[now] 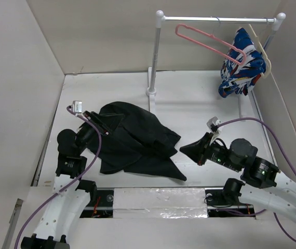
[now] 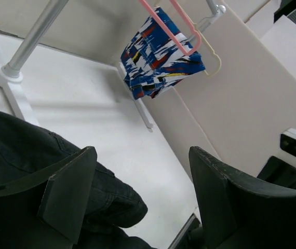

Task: Place the trousers on the hanger
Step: Flatten out the trousers at the center of the board.

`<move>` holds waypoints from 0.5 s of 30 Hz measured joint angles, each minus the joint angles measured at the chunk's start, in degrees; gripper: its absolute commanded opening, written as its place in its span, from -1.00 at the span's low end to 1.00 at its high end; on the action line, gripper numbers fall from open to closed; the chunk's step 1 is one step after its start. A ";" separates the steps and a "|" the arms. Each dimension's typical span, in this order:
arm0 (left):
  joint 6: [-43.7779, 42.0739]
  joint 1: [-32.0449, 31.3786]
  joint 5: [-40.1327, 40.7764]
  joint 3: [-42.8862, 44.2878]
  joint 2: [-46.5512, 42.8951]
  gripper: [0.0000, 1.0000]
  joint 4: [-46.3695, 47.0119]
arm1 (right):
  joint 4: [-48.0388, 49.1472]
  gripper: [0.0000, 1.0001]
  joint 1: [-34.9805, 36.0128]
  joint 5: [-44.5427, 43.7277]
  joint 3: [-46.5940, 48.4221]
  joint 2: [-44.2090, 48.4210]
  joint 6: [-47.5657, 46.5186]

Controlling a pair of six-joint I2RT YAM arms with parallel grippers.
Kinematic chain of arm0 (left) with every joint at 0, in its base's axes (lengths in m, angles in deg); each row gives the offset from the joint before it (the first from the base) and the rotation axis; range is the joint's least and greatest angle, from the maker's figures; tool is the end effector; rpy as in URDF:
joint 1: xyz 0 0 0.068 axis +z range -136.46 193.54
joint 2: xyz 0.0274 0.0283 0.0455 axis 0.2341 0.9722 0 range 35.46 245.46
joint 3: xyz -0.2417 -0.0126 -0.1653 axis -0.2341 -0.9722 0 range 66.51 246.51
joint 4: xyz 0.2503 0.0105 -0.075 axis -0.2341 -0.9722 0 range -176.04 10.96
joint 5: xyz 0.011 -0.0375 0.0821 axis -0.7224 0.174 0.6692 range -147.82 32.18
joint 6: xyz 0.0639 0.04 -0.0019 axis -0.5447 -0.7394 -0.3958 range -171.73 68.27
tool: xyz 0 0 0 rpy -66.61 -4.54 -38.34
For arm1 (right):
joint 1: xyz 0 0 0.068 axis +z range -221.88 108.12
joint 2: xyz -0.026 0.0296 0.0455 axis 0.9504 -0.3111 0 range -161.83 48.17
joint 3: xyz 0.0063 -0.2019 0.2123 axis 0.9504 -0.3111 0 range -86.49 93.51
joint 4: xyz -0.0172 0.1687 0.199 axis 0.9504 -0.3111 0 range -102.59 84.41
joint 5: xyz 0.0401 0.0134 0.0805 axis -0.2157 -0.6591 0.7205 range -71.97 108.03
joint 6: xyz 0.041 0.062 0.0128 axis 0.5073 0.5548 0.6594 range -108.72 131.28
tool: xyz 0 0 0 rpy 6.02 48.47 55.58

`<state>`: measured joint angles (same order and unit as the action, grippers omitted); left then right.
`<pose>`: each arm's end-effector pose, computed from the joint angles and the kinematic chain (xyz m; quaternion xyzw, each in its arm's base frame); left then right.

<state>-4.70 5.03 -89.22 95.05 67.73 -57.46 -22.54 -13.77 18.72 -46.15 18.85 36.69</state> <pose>0.1432 -0.0549 0.3489 0.0195 0.6073 -0.5035 0.6143 0.0720 0.1172 0.3446 -0.2130 0.7116 0.4492 0.4965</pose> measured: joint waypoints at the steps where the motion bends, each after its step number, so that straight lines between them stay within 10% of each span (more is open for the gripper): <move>1: 0.31 0.00 -0.26 0.00 0.11 0.36 0.55 | -0.74 -1.00 0.00 -0.66 0.00 0.04 -0.22; 9: 6.45 0.00 -3.13 0.35 3.39 -0.56 11.74 | -4.13 -1.00 0.00 -5.51 0.00 -0.70 -0.42; 15: 7.93 0.00 -4.57 4.85 10.69 -0.79 16.72 | -5.25 -1.00 0.00 -8.72 -0.09 -1.97 -0.48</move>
<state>3.23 5.03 -93.78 99.90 78.42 -40.74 -27.79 -13.77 10.00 -46.24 16.88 36.21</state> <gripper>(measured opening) 0.114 0.010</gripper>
